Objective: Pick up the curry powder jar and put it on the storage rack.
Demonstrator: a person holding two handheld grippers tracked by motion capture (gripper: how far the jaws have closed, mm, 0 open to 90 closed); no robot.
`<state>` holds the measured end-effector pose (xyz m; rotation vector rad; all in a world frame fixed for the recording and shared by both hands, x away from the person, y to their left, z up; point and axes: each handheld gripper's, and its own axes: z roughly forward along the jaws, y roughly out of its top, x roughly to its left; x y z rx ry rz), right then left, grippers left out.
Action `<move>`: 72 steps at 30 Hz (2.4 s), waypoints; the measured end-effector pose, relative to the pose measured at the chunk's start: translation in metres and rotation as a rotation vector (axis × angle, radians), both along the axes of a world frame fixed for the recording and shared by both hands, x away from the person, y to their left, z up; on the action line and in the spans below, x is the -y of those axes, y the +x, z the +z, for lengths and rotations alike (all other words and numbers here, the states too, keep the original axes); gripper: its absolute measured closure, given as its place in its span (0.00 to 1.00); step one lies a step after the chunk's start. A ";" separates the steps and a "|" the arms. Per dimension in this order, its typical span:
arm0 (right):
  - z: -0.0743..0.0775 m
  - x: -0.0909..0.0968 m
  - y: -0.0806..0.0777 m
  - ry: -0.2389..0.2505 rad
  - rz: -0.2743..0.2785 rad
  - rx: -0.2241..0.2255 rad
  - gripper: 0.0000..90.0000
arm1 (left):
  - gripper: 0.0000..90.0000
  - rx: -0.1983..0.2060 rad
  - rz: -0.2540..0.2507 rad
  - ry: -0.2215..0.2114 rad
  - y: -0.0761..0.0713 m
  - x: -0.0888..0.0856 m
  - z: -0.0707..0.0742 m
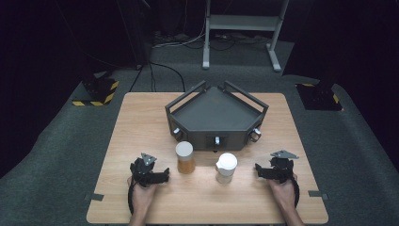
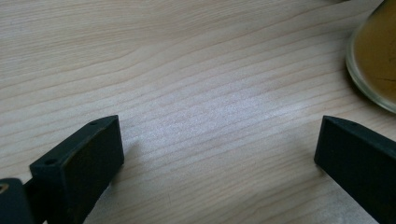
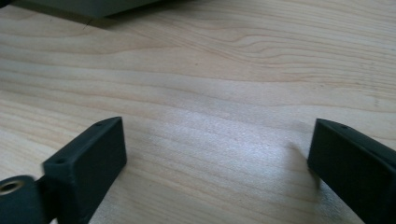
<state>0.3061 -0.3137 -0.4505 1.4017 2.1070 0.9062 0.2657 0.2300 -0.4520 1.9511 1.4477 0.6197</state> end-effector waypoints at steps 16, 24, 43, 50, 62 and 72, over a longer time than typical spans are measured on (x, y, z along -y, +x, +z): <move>0.000 0.001 0.000 0.001 0.002 0.001 0.03 | 0.00 -0.027 -0.028 0.012 0.007 -0.001 0.005; 0.000 0.001 -0.001 0.001 -0.002 0.003 0.04 | 0.00 -0.012 -0.059 0.010 0.002 -0.002 0.010; -0.001 0.001 -0.001 0.002 -0.004 0.005 0.04 | 0.00 0.022 -0.221 -0.042 -0.010 0.008 0.018; -0.001 0.001 -0.001 0.002 -0.003 0.005 0.04 | 0.01 0.038 -0.277 -0.077 -0.005 0.015 0.019; -0.001 0.001 -0.001 0.001 -0.003 0.005 0.04 | 0.03 0.069 -0.288 -0.108 0.008 0.028 0.020; -0.001 0.000 -0.002 0.004 -0.008 0.006 0.05 | 0.09 0.097 -0.286 -0.107 0.016 0.039 0.023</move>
